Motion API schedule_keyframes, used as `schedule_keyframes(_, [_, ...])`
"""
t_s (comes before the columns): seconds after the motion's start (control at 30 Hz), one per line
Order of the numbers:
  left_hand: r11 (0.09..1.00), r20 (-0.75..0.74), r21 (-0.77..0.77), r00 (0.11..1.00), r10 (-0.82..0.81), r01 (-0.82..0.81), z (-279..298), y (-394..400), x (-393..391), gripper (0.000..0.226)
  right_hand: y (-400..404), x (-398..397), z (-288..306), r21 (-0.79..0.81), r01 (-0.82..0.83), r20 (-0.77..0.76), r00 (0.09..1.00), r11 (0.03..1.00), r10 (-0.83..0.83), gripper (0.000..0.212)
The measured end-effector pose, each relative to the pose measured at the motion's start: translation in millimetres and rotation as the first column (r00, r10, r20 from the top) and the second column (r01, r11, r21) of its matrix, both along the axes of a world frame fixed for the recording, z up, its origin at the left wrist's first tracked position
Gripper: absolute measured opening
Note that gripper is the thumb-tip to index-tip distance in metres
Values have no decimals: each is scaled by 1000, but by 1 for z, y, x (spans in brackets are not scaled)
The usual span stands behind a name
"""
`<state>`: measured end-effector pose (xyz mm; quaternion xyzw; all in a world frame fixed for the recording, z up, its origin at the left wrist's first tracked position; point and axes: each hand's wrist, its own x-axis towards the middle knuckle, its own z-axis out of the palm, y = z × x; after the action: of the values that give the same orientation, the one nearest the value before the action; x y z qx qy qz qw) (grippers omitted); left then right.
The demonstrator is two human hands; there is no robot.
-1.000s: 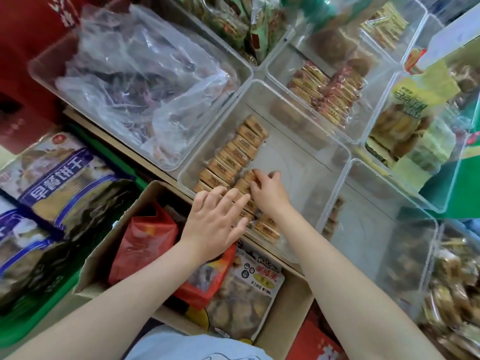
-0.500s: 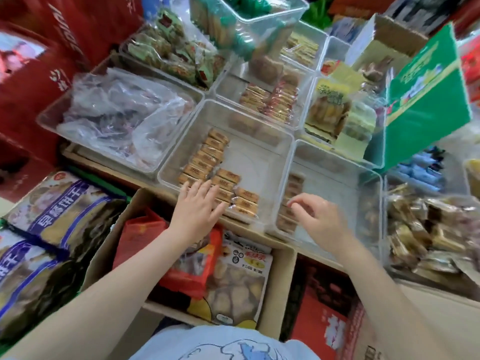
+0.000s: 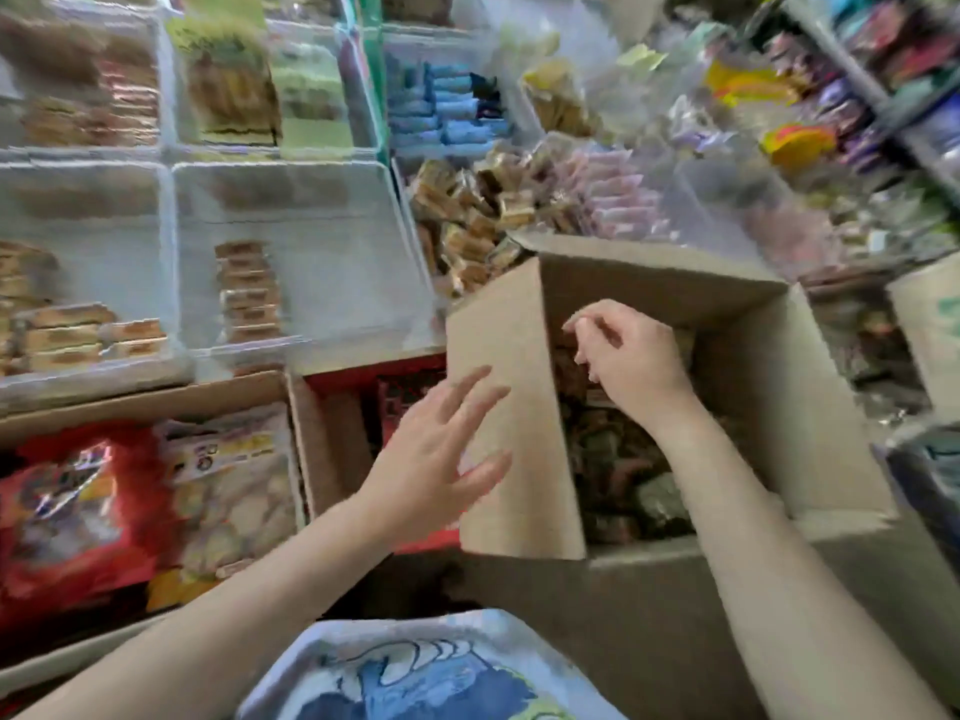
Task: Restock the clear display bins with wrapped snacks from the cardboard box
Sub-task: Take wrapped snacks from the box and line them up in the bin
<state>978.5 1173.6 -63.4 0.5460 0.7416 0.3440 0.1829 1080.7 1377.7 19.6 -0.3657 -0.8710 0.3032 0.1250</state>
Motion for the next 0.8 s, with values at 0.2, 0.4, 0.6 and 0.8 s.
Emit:
schedule_keyframes(0.2, [999, -66, -41, 998, 7, -10, -5, 52, 60, 63, 48, 65, -26, -50, -274, 529, 808, 960, 259, 26])
schedule_keyframes(0.4, [994, 2, -26, 994, 105, -105, -12, 57, 65, 57, 77, 77, -72, -274, -362, 753, 495, 891, 433, 56])
schedule_keyframes(0.6, [987, -7, -25, 988, 157, -157, -5, 59, 63, 50, 83, 76, -106, -446, -369, 772, 302, 815, 559, 36])
schedule_keyframes(0.8, [982, 110, -33, 976, 188, -185, 4, 62, 63, 38, 100, 70, -62, -598, -175, 242, 891, 783, 384, 31])
